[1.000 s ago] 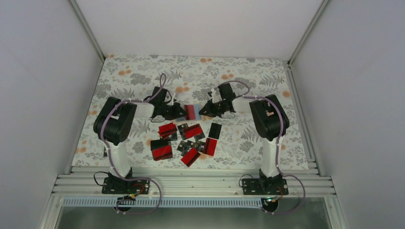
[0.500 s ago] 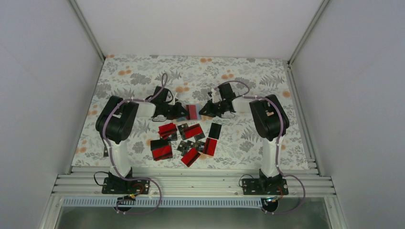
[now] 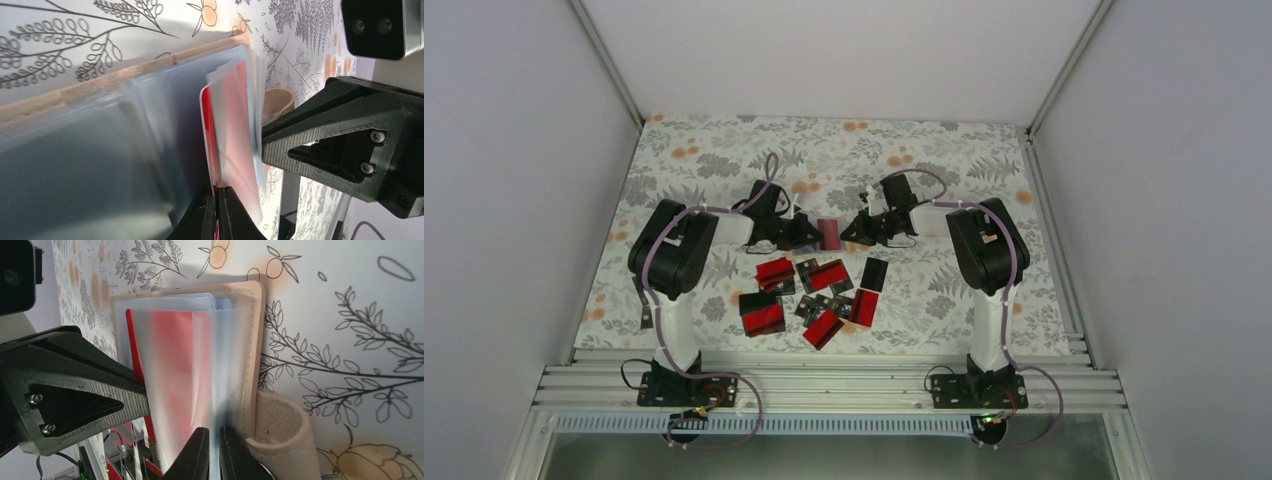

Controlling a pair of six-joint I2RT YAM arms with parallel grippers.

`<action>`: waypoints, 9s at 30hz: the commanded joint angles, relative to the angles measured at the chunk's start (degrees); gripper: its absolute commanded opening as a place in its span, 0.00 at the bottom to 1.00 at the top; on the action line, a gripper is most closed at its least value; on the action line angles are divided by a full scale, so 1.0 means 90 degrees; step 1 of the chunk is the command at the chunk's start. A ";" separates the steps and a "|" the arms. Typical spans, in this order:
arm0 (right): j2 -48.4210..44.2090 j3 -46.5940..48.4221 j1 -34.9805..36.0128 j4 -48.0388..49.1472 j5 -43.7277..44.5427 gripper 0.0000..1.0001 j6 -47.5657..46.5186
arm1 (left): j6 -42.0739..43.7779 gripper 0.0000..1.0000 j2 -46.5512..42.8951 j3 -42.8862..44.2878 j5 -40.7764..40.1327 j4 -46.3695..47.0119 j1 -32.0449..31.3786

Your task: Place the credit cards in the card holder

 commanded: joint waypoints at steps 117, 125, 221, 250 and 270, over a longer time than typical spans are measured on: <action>0.0085 0.1245 0.0502 -0.0938 -0.0253 0.31 0.0300 | 0.1834 0.12 -0.0359 0.0466 -0.2365 -0.1844 -0.0848; -0.0015 0.1217 0.0506 -0.0961 -0.0322 0.29 0.0232 | 0.1587 0.12 -0.0342 0.0498 -0.1880 -0.1630 -0.0861; -0.0688 0.1171 0.0856 -0.1885 0.0819 0.27 -0.0508 | 0.1648 0.16 -0.2482 -0.1010 -0.3567 -0.2091 -0.0770; -0.5123 -0.4298 0.2173 -0.0410 0.1202 0.51 0.1946 | -0.0182 0.48 -0.3888 -0.2297 -0.4832 -0.2909 -0.4445; -0.6032 -0.5141 0.3066 -0.0813 0.1370 0.53 0.3167 | -0.0584 0.49 -0.3117 -0.2360 -0.4694 -0.2314 -0.5472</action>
